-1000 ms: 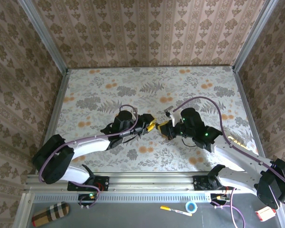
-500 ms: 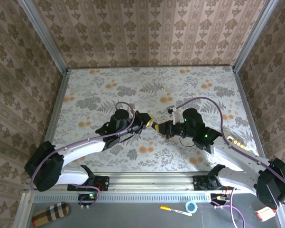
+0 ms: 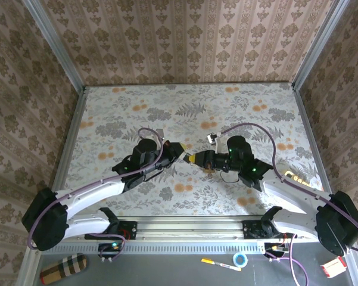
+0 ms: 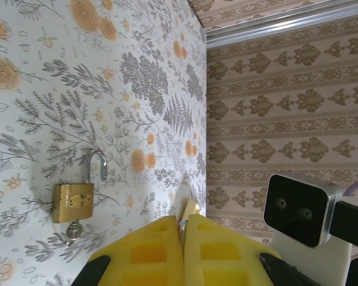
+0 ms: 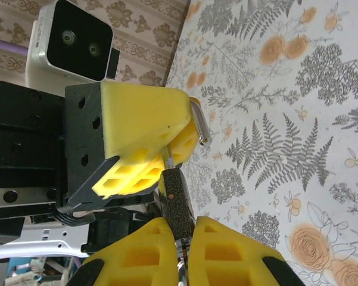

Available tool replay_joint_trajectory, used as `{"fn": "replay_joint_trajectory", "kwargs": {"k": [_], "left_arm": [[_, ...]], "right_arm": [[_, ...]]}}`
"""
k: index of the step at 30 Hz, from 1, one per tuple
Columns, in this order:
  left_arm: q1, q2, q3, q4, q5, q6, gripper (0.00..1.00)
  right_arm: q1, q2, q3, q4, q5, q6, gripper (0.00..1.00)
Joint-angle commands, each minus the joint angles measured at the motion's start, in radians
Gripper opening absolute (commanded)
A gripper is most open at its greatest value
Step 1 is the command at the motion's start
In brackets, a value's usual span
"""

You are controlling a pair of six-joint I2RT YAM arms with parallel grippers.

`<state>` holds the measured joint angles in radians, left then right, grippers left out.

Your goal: Unlock with the key

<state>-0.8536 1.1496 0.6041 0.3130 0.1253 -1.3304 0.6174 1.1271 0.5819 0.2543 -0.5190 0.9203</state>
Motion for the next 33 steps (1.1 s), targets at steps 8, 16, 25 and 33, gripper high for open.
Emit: {"fn": "replay_joint_trajectory", "kwargs": {"k": [8, 16, 25, 33], "left_arm": [[0.034, -0.055, -0.054, -0.143, -0.048, 0.135, 0.00], [0.073, -0.044, -0.078, -0.221, 0.005, 0.274, 0.00], [0.089, 0.077, -0.107, -0.019, 0.114, 0.411, 0.00], [0.088, 0.294, -0.032, 0.106, 0.206, 0.463, 0.00]], "right_arm": [[-0.028, 0.022, 0.050, -0.247, 0.125, 0.021, 0.39], [-0.061, 0.008, 0.062, -0.344, 0.146, -0.032, 0.57], [-0.105, -0.043, 0.076, -0.448, 0.168, -0.109, 0.63], [-0.133, -0.074, 0.056, -0.483, 0.185, -0.142, 0.64]]}}
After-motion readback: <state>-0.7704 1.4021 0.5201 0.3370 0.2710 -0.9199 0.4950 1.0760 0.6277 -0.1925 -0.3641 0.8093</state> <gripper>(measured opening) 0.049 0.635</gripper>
